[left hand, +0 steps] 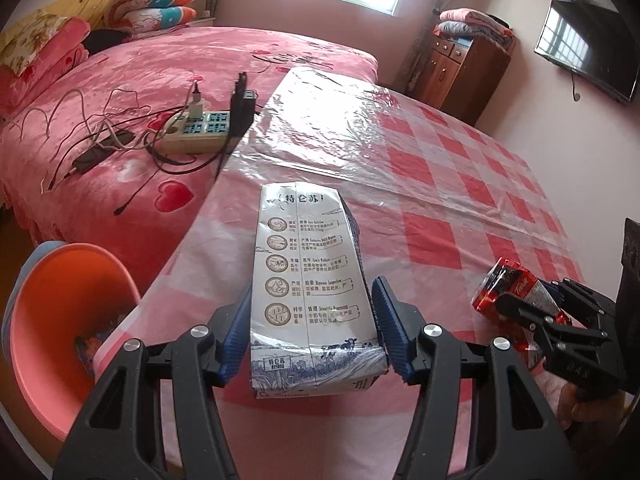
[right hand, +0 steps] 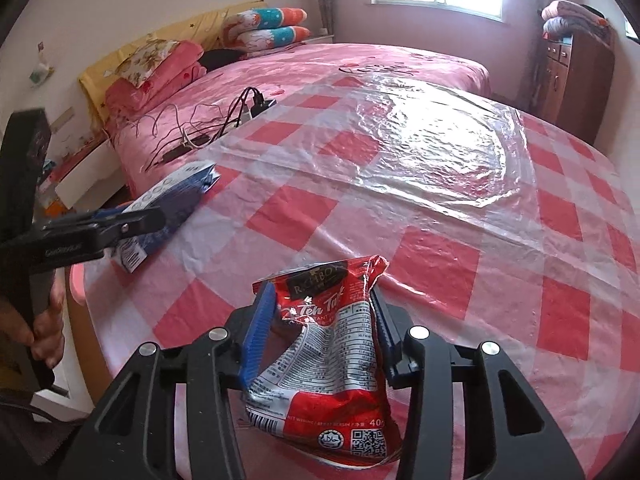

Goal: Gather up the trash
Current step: 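Lift the white box and red snack bag above the table with both tools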

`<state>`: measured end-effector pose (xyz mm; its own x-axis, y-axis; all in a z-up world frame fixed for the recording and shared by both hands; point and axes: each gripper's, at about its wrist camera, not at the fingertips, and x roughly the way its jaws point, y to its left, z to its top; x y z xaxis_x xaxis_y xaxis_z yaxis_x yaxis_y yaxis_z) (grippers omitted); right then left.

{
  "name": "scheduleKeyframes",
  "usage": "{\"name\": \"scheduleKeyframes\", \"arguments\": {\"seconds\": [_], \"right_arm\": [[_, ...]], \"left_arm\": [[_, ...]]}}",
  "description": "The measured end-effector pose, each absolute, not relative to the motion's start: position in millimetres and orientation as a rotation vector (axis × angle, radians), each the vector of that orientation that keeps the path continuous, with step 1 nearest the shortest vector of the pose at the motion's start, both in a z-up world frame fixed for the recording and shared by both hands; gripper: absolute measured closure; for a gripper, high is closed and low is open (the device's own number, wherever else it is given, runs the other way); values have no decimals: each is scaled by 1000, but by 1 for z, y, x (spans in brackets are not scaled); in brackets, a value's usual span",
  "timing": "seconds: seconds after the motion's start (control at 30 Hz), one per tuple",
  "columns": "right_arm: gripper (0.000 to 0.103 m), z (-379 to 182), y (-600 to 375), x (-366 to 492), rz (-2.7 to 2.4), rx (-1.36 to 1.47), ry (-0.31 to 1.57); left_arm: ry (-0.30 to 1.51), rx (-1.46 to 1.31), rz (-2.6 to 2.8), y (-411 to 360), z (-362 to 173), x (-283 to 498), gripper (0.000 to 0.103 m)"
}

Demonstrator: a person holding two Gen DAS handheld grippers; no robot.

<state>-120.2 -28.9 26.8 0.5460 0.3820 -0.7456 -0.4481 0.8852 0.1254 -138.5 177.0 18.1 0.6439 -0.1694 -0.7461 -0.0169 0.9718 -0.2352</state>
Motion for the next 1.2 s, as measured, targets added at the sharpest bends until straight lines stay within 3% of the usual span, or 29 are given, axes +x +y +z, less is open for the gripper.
{"name": "scheduleKeyframes", "arguments": {"seconds": [0.5, 0.73, 0.83, 1.2], "right_arm": [[57, 47, 13, -119, 571, -63, 856], [57, 42, 15, -119, 568, -40, 886], [57, 43, 14, -120, 574, -13, 891], [57, 47, 22, -112, 650, 132, 938]], "left_arm": [[873, -299, -130, 205, 10, -147, 47], [848, -306, -129, 204, 5, -140, 43], [821, -266, -126, 197, 7, -142, 48], [804, -373, -123, 218, 8, -152, 48]]}}
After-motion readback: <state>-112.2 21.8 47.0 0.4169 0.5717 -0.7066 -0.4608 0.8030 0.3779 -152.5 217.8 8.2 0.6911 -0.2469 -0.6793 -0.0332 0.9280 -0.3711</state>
